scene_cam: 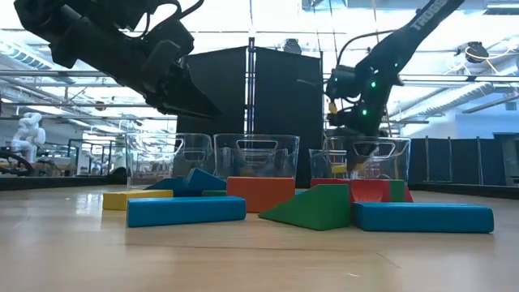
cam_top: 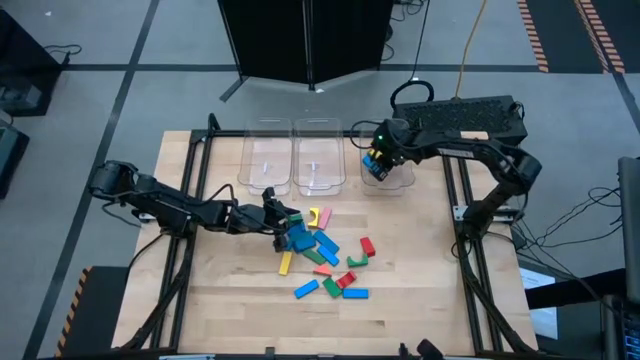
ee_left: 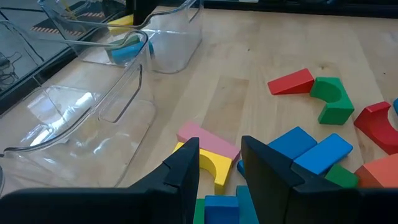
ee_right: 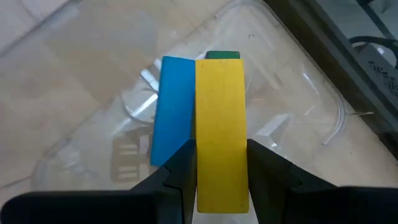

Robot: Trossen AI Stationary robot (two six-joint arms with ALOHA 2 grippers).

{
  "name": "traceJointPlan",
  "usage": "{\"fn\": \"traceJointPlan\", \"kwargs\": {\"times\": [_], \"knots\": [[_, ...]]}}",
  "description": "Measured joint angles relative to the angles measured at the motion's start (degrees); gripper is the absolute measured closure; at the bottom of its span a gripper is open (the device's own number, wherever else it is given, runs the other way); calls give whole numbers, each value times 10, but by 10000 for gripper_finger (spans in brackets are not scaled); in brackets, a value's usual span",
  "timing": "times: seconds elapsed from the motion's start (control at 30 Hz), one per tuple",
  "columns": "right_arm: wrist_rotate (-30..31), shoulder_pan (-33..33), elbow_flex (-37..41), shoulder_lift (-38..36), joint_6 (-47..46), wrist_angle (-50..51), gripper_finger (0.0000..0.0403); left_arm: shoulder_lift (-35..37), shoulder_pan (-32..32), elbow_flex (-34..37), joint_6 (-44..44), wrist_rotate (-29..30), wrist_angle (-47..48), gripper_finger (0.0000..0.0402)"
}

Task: Sort blocks by size
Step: Put the yellow rectangular block into the right transparent bin

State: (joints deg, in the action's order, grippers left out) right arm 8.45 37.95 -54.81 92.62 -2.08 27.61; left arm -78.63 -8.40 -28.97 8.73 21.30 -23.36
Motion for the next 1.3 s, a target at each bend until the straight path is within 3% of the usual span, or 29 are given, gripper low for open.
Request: {"fn": "traceJointPlan", "kwargs": {"times": [0.37,1.3], "knots": [[-26,30,0,44,-1,-38,291,0,0,0,0,4,0,278],[-43,47,0,45,-77,-65,289,0,0,0,0,4,0,278]]}}
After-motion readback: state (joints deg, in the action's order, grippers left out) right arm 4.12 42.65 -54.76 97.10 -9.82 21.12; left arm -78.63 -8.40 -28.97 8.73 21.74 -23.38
